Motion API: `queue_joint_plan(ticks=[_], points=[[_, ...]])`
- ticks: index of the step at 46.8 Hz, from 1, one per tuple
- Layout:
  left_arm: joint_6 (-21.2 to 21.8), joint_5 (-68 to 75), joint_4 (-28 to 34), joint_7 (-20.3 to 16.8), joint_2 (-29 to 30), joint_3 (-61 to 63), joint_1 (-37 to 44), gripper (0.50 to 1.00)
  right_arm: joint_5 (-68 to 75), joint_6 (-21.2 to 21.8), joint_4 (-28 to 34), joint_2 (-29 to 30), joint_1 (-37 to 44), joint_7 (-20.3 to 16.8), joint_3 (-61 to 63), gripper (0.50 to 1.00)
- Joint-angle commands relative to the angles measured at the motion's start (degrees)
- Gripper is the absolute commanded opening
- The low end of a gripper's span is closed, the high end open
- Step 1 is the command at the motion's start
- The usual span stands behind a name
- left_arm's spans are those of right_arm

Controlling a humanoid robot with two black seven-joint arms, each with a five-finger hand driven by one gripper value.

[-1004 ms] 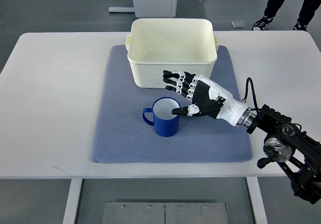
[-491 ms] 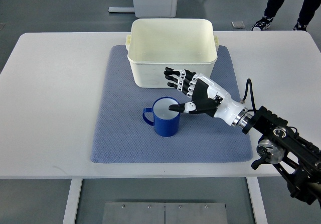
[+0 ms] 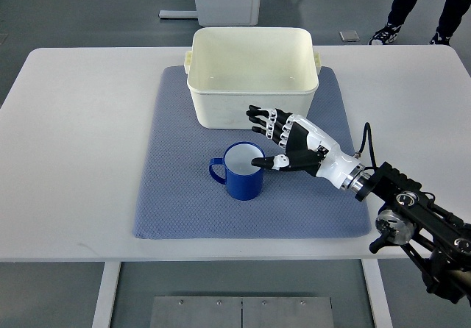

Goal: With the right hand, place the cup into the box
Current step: 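Lower the right hand around the blue mug's side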

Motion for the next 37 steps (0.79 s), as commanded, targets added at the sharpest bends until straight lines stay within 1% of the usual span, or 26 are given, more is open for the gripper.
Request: queue_joint_plan(ticks=[1,16,22,37], points=[[0.0,0.0,0.0,0.0,0.0,0.0,0.0,1.0,0.0,-0.7,-0.1,0.0,0.0,0.1,-0.5,0.993],[0.0,0.0,0.0,0.0,0.0,0.0,0.0,1.0,0.0,-2.1,-1.3,0.5,-0.1,1.6,-3.3,0.993],[0.0,0.0,0.0,0.0,0.0,0.1,0.0,1.0,-0.1,-3.0,-2.8,0.5,0.1,3.2,-4.2,0.993],[0.0,0.0,0.0,0.0,0.0,0.0,-0.1,1.0,-0.2,-3.8,-3.4,1.9,0.2,3.4,-4.4,0.993]])
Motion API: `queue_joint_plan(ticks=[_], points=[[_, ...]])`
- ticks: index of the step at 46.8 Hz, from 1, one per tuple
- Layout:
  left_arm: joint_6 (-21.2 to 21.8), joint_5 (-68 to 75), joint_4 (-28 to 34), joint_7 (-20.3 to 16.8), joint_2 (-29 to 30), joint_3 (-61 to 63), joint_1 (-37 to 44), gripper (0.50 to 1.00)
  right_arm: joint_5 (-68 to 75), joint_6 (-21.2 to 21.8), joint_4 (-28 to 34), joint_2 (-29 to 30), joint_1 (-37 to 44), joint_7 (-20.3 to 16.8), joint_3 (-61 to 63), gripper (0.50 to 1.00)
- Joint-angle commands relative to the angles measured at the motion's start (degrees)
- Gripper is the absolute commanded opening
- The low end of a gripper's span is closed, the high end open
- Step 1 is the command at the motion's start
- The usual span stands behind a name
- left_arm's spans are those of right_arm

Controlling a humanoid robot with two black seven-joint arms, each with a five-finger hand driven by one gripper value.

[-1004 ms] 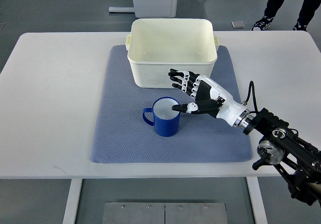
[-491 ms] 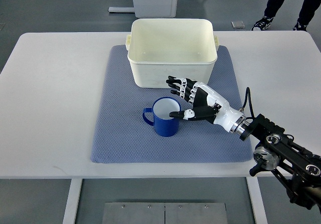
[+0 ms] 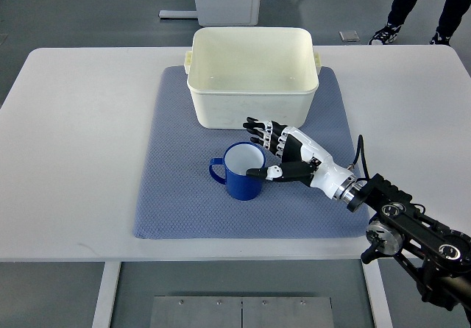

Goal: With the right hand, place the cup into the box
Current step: 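Lower the right hand around the blue mug's side, then close the right hand's fingers around the blue mug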

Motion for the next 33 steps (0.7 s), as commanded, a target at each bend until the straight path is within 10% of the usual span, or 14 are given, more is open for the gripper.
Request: queue_joint_plan(ticks=[1,33], points=[[0.0,0.0,0.0,0.0,0.0,0.0,0.0,1.0,0.0,-0.1,0.0,0.5,0.0,0.1,-0.3,0.993],[0.0,0.0,0.0,0.0,0.0,0.0,0.0,1.0,-1.3,-1.8,-3.0,4.0,0.3,1.5,-2.4,0.993]])
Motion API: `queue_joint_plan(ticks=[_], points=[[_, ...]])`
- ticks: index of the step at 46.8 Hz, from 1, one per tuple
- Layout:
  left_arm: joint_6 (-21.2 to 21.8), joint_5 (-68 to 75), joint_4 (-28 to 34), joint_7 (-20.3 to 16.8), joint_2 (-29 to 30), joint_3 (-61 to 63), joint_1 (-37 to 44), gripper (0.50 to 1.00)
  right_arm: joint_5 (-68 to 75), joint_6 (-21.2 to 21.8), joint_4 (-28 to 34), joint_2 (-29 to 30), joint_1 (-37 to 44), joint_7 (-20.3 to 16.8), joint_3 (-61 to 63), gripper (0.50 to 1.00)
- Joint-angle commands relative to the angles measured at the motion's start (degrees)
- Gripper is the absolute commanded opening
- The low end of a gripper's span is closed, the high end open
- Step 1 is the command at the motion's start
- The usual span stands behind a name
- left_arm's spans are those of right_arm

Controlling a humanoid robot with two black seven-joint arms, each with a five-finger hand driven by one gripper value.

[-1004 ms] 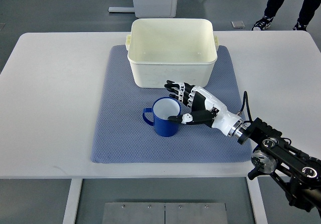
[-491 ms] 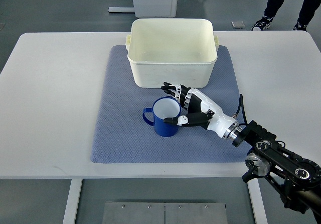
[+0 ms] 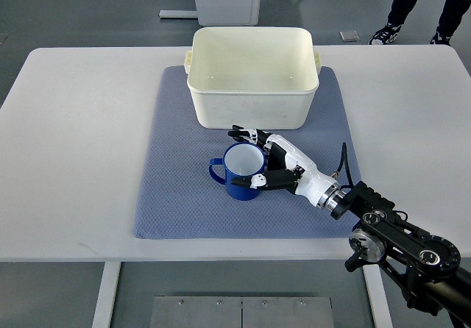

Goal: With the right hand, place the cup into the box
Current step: 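Close the right hand's fingers around the blue mug, then lift the blue mug and carry it over the cream tub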

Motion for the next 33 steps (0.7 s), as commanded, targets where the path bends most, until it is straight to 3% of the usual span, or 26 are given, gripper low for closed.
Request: queue_joint_plan(ticks=[1,22,25,27,30,32,33], points=[[0.0,0.0,0.0,0.0,0.0,0.0,0.0,1.0,0.0,-0.1,-0.9,0.4,0.3,0.4,-0.1,0.993],[0.0,0.0,0.0,0.0,0.0,0.0,0.0,1.0,0.1,-3.2,-3.4,0.5,1.2,3.8,-4.5,0.993],[-0.1,0.0,0.0,0.0,0.0,0.0,0.0,1.0,0.1,-3.4,-3.4,0.5,1.3,3.9,-4.6,0.97],[0.0,0.0,0.0,0.0,0.0,0.0,0.0,1.0,0.1,-3.4,-3.4,0.5,1.4,3.9,-4.7,0.933],[0.0,0.0,0.0,0.0,0.0,0.0,-0.1,1.0,0.2,-3.4,-3.4,0.4,1.4,3.9,-4.9,0.837],[0.0,0.0,0.0,0.0,0.0,0.0,-0.1,1.0,0.2,-3.3,-3.3,0.4,1.7,4.0,-5.4,0.701],[0.0,0.0,0.0,0.0,0.0,0.1,0.0,1.0,0.2,-3.3,-3.4,0.4,1.7,4.0,-5.7,0.593]])
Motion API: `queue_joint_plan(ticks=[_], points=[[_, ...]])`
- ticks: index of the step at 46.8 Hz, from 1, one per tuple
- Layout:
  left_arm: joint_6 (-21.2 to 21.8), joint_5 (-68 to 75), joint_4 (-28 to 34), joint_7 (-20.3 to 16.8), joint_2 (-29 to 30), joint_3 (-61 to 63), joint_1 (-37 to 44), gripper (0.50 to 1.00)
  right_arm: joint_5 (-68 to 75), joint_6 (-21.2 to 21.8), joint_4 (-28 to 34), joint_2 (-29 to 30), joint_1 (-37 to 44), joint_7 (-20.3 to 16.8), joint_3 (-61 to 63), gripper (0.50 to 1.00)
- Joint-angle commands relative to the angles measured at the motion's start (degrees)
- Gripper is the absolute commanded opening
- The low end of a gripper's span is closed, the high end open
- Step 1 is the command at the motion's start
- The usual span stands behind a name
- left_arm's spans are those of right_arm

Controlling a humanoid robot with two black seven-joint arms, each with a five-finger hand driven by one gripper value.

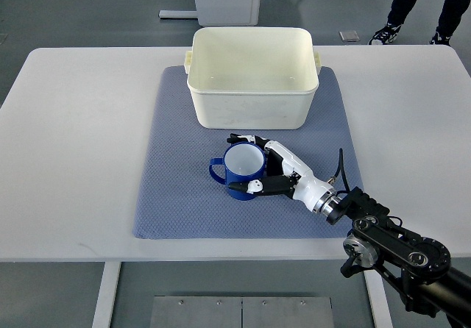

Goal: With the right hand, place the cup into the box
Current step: 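Lift the blue mug and carry it over the cream tub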

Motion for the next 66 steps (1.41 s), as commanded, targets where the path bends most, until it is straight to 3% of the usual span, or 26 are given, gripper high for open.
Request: queue_joint_plan(ticks=[1,21,41,66], points=[[0.0,0.0,0.0,0.0,0.0,0.1,0.1,1.0,0.0,0.1,0.0,0.0,0.4,0.0,-1.0,0.5],[0.0,0.0,0.0,0.0,0.0,0.0,0.0,1.0,0.4,-0.9,1.3,-0.6,1.2,1.4,-1.5,0.5],[0.0,0.0,0.0,0.0,0.0,0.0,0.1,1.0,1.4,-0.8,13.8,-10.6,2.2,1.6,-0.2,0.5],[0.0,0.0,0.0,0.0,0.0,0.0,0.1,1.0,3.8,-1.2,14.8,-11.9,11.4,-6.8,5.9,0.5]])
